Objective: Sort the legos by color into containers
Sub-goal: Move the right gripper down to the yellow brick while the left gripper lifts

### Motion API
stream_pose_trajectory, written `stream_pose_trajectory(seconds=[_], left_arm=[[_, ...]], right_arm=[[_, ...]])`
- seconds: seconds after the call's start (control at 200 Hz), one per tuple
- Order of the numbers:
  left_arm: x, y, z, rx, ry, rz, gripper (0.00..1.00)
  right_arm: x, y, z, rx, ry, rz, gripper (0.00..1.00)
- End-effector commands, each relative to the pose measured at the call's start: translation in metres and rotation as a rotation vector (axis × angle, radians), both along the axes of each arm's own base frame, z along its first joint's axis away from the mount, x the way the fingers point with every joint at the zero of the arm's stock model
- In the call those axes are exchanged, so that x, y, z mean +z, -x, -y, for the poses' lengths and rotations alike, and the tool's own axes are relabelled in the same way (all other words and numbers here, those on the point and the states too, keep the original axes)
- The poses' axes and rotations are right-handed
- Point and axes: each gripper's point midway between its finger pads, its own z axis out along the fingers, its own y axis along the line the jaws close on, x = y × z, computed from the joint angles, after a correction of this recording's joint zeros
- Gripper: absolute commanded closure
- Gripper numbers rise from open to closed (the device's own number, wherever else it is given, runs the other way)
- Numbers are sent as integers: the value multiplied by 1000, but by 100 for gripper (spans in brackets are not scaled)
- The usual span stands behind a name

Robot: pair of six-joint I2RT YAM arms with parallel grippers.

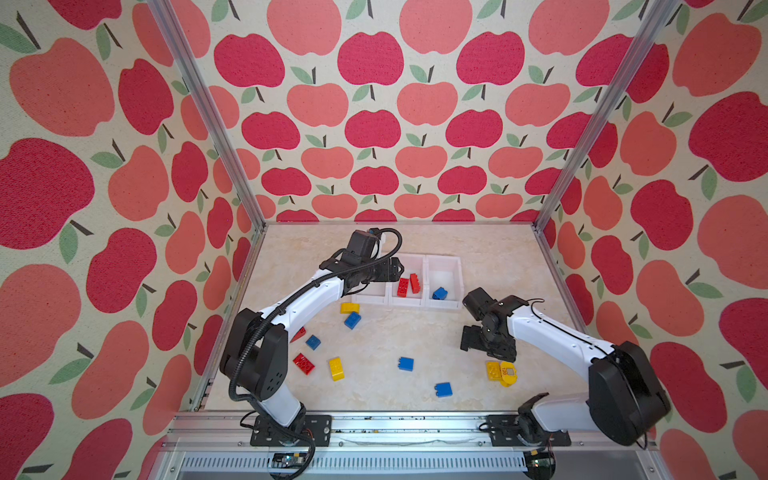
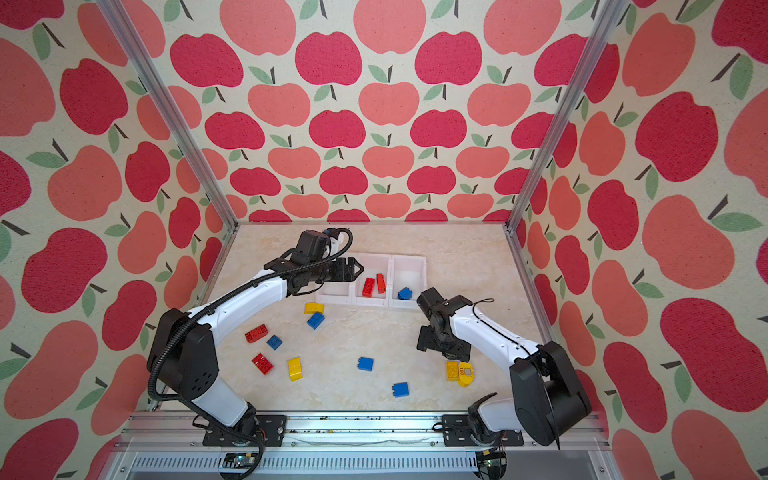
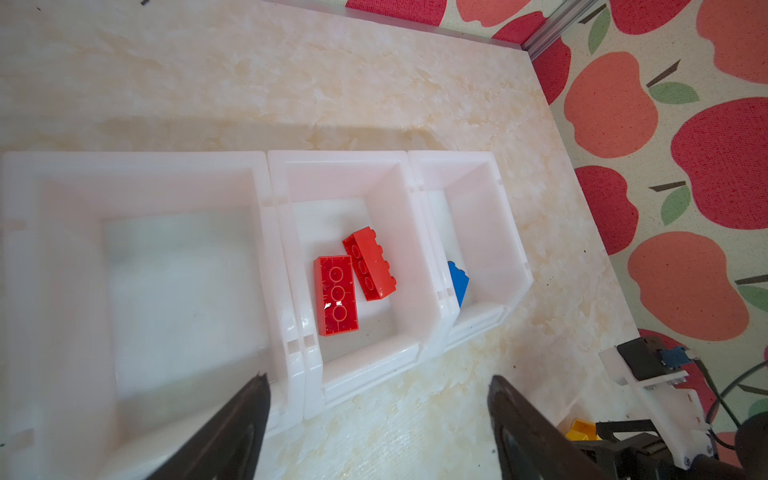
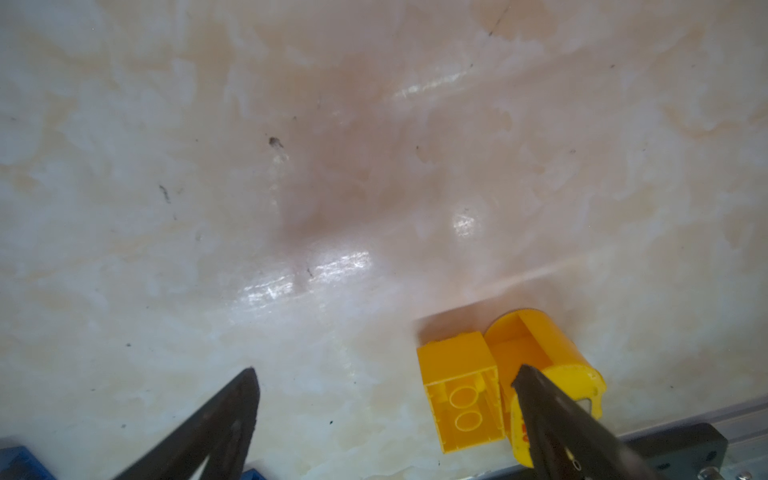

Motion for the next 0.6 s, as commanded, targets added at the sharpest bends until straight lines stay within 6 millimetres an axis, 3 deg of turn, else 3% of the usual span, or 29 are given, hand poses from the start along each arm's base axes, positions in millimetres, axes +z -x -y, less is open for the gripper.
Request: stream_pose_trajectory(seconds=[0.0,0.595], left_arm=[[9,3,-3,6,25,10,16],[7,7,-12,19,29,4,15]], right_arm=[[-8,-1,-1,12,12,-12,1],[-20,22,11,-16,41,-78,1]])
